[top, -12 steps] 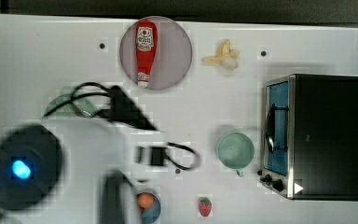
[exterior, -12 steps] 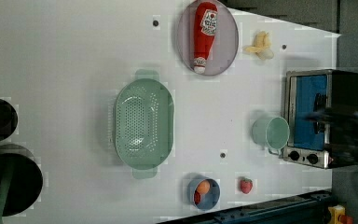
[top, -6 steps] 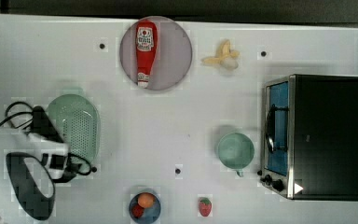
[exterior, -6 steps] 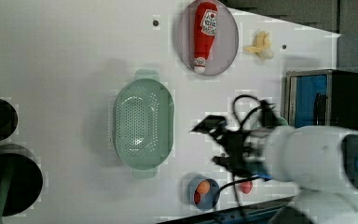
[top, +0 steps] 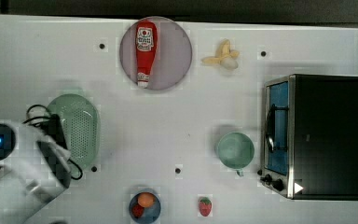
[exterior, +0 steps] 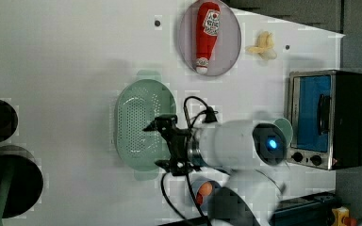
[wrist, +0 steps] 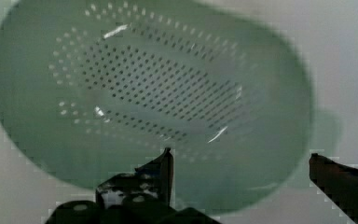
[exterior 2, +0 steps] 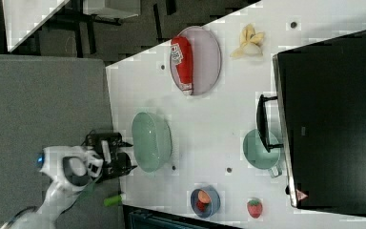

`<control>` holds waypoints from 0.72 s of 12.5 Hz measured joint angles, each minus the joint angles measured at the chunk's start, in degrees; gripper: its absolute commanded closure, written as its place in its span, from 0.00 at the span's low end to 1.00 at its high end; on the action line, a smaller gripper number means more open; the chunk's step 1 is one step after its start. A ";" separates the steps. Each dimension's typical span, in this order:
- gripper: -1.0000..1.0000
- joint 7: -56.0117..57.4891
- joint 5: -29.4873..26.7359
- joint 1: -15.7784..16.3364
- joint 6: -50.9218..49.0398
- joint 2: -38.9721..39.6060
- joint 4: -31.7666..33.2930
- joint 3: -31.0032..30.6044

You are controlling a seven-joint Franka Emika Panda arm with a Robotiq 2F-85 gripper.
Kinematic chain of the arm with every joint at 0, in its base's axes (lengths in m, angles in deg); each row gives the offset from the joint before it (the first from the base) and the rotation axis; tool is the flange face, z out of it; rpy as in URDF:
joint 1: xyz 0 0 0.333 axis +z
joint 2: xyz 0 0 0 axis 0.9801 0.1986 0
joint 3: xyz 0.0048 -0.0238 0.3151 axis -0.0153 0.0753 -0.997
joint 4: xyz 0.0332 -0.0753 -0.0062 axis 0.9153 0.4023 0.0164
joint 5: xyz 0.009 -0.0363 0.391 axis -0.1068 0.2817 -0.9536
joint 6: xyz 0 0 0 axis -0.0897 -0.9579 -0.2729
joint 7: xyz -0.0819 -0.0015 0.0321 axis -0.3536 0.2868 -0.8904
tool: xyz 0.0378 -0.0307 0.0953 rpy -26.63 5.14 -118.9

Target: Drag strainer left to right.

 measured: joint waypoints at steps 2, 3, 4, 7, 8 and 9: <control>0.00 -3.41 2.36 0.33 4.90 4.50 1.12 3.36; 0.00 -3.80 3.01 0.54 7.58 5.23 2.91 5.34; 0.00 -4.36 4.15 0.70 8.92 5.99 3.92 7.05; 0.00 -5.76 4.66 0.67 12.62 9.05 3.80 9.72; 0.00 -6.27 4.33 2.17 14.24 10.42 3.25 11.74; 0.00 -6.43 4.83 3.70 14.52 11.09 3.25 13.89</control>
